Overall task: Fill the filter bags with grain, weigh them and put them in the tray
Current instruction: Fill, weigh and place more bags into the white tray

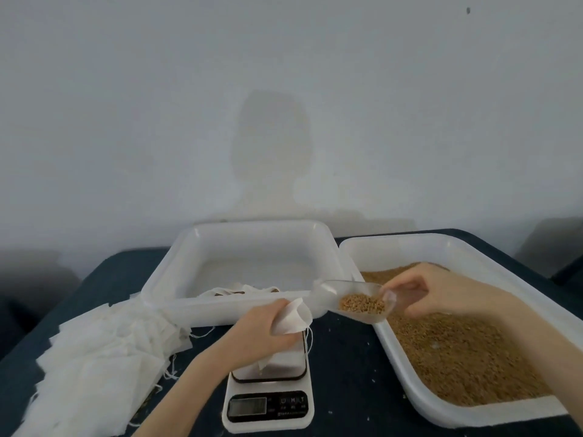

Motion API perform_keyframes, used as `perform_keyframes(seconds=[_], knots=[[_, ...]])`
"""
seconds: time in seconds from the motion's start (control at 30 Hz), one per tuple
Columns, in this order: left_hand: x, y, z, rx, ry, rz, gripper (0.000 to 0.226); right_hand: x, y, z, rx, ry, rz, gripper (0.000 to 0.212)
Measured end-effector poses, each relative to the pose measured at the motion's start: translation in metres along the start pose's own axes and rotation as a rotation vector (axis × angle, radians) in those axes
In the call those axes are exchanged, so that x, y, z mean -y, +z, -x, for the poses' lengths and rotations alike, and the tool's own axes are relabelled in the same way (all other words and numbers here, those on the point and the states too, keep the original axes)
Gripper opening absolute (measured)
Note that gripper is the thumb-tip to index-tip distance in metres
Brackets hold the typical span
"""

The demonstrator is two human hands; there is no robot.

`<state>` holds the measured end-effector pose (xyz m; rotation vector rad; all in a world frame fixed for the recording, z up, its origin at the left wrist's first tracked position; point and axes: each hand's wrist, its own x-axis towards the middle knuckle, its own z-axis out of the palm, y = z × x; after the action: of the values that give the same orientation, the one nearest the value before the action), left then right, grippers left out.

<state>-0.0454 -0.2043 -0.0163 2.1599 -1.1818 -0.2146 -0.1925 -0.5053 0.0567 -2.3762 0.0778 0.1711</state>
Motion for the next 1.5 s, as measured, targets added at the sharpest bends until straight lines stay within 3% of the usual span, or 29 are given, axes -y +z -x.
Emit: perform_keyframes(seconds=[0.2,0.67,0.93,1.1,1.3,1.5], knots=[[0.01,-0.016,0.013,0.0,-0.052,-0.04,0.034,0.032,0.02,-0.017,0.046,-0.019,0.127,0.055],[0.007,-0.025,0.021,0.019,-0.099,-0.217,0.069,0.062,0.037,-0.032,0.107,-0.025,0.217,0.041],[0.002,-0.018,0.023,0.005,-0.061,-0.108,0.056,0.076,0.04,-0.041,0.103,0.017,0.275,0.043],[0.005,-0.013,0.017,-0.143,-0.057,-0.194,0.061,0.103,0.031,-0.049,-0.004,0.016,0.618,0.047],[-0.003,0.009,0.004,-0.419,-0.081,-0.389,0.083,0.155,0.021,-0.051,-0.211,-0.187,1.015,0.064],[-0.017,0.021,-0.003,-0.624,-0.106,-0.296,0.057,0.187,0.021,-0.052,-0.273,-0.228,1.241,0.035]])
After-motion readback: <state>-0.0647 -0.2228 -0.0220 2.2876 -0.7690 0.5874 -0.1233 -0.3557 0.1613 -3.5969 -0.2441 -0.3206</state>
